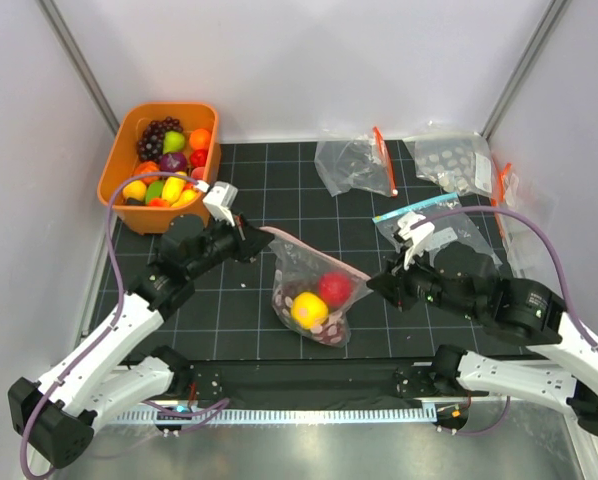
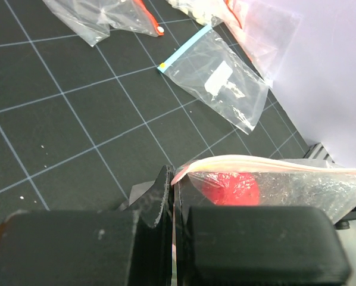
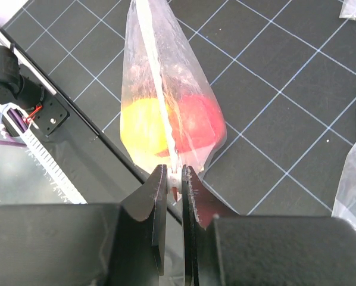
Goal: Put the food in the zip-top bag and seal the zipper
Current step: Zip the zipper food storage bag at the center of the board, then place the zipper food storage bag at the center of the board.
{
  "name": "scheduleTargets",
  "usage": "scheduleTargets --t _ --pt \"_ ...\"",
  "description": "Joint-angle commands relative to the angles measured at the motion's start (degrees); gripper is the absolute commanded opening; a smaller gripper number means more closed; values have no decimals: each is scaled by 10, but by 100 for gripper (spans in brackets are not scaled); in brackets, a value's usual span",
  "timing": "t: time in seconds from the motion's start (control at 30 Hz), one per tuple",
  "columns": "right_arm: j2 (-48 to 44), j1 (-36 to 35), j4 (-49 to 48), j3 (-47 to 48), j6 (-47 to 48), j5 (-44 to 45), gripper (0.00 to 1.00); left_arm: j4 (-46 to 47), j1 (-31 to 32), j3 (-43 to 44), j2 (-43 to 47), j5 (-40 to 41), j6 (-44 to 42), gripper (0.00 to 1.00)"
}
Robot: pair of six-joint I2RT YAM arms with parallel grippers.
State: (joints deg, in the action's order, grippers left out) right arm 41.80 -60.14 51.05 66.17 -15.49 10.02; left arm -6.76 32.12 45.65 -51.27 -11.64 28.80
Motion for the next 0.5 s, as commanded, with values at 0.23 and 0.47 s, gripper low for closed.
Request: scheduleTargets --t 0.23,0.47 --pt "-37 -1 6 -14 -17 25 59 -33 -22 36 -5 106 -12 0" --pt "-38 -1 -44 -30 -29 56 70 -83 -57 107 -55 183 -15 0"
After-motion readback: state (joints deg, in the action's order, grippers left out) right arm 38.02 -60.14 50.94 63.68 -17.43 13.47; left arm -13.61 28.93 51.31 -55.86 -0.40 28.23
